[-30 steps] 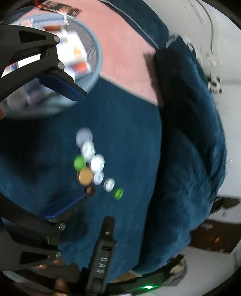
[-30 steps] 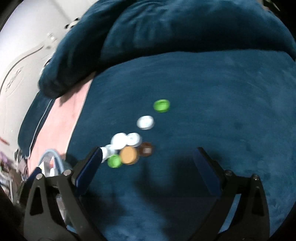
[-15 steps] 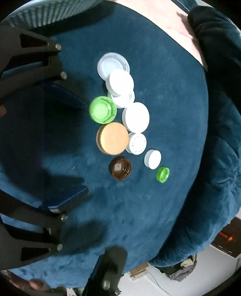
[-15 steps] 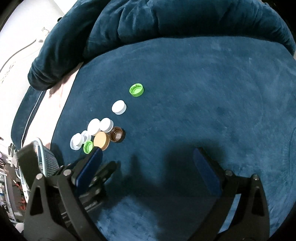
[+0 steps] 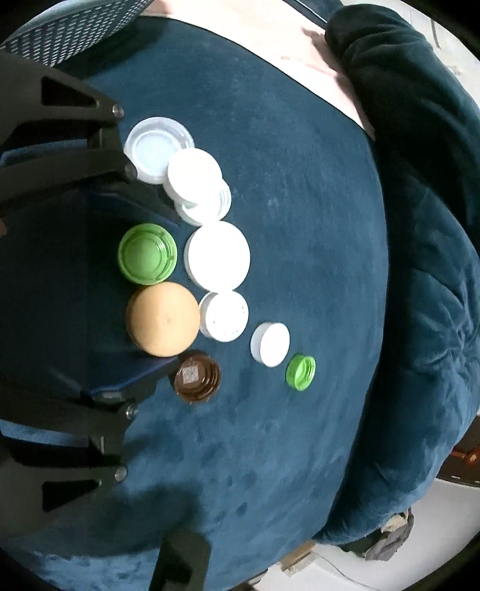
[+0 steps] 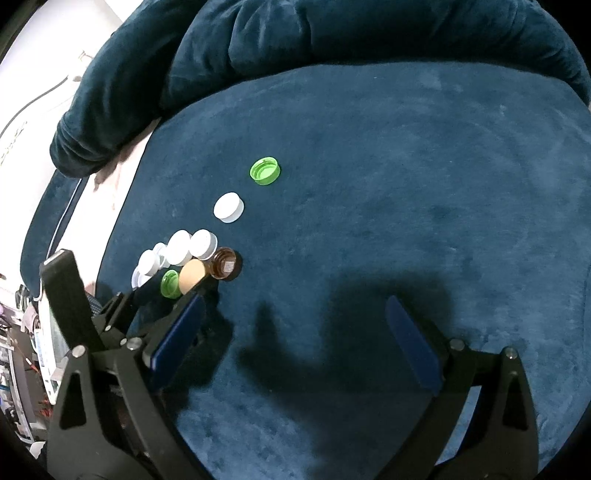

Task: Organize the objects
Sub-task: 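Grasp the gold cap with the left tool while the right tool grasps the brown cap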

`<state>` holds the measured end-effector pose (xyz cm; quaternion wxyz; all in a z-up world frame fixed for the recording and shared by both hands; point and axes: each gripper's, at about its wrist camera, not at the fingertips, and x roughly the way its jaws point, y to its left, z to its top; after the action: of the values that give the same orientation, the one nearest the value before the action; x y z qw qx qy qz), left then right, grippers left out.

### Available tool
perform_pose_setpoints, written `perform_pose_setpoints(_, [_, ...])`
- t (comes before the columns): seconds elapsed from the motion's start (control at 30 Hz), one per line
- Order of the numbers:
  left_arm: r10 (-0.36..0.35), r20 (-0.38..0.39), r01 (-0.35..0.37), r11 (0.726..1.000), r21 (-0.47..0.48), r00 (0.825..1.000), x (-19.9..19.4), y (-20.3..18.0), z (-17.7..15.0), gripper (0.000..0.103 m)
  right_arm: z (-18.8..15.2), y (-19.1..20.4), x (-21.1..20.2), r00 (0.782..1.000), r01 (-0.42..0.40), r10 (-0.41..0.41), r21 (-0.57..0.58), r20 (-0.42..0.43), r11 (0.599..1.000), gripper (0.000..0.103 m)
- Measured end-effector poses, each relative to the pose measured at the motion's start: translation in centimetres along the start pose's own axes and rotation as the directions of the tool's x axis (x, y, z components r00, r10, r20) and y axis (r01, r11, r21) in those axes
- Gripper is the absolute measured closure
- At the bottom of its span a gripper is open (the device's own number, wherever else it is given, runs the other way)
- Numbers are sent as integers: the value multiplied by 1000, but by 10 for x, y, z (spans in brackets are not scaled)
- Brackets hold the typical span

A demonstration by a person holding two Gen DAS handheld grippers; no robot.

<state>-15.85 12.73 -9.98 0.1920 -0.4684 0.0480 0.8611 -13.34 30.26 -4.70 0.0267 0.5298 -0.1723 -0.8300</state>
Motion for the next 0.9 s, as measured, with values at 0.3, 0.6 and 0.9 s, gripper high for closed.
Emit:
perform_pose_setpoints(0.3, [80, 4, -80, 995, -57, 997, -46, 21, -22, 34, 8, 26, 35, 997, 75, -75, -152, 8, 986, 5])
perform_pose_setpoints(0.6, [76, 39, -75, 997, -11, 996, -74, 16, -34, 34, 7, 76, 73, 997, 43, -58, -311, -41, 949, 27])
perform_pose_setpoints(0.9, [43, 64, -39, 998, -56, 997, -97, 28, -34, 52, -1, 69, 52, 1000, -3, -5, -279, -29, 960, 74])
